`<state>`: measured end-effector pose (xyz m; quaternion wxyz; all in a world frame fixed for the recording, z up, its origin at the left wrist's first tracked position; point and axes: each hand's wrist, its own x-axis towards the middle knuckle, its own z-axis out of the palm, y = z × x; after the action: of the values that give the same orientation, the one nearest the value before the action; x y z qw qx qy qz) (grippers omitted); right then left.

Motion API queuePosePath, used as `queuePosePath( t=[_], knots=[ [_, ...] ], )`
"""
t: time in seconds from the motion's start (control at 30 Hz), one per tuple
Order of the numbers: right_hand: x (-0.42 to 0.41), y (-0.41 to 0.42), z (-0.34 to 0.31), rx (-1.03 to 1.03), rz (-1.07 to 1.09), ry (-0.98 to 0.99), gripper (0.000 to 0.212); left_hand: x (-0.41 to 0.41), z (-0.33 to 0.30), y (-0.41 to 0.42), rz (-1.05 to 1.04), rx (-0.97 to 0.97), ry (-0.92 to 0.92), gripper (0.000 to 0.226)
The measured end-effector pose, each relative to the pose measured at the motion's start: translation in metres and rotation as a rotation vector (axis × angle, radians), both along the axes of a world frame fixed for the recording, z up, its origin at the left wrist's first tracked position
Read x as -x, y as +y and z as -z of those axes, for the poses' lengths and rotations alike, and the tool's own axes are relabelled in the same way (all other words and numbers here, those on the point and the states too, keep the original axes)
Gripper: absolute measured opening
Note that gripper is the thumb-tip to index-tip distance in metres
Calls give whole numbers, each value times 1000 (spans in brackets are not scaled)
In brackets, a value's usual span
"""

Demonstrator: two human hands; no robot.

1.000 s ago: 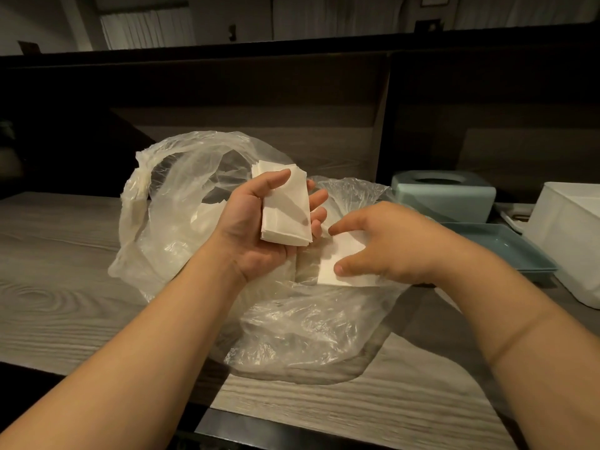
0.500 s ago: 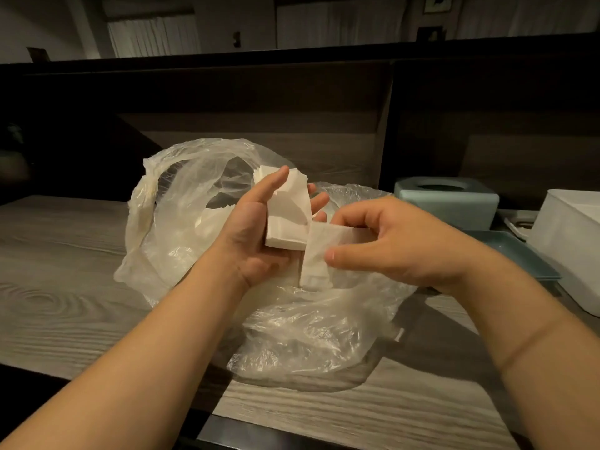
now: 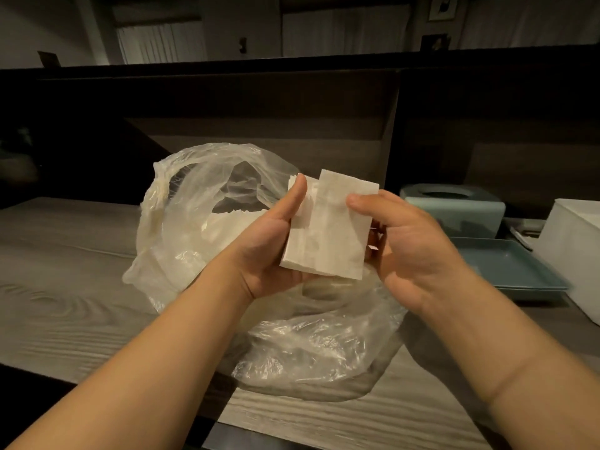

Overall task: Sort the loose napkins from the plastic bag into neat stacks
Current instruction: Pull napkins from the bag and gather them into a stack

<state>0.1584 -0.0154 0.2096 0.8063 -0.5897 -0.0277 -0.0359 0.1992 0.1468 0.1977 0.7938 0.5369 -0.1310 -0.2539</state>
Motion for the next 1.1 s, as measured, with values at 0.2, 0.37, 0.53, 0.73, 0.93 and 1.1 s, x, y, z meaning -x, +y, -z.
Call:
queuePosePath(
  t=[0.2, 0.37, 0.53, 0.73, 0.93, 1.1],
  knots=[
    [2, 10, 8, 22, 55, 54, 10, 2, 1, 0, 75, -14, 13, 77],
    [-2, 9, 10, 30, 64, 49, 6, 0, 3, 1, 150, -12, -12, 85],
    [-2, 11, 13, -56, 50, 52, 18, -1, 4, 1, 194, -1, -41, 82],
    [-3, 11, 17, -4, 64, 44, 16, 0, 5, 0, 165, -21, -97, 58],
    [-4, 14, 21, 39, 98, 28, 10, 4, 4, -2, 150, -7, -73, 40],
    [-9, 13, 23, 124, 233, -24, 18, 3, 2, -3, 164, 18, -4, 45]
  ],
)
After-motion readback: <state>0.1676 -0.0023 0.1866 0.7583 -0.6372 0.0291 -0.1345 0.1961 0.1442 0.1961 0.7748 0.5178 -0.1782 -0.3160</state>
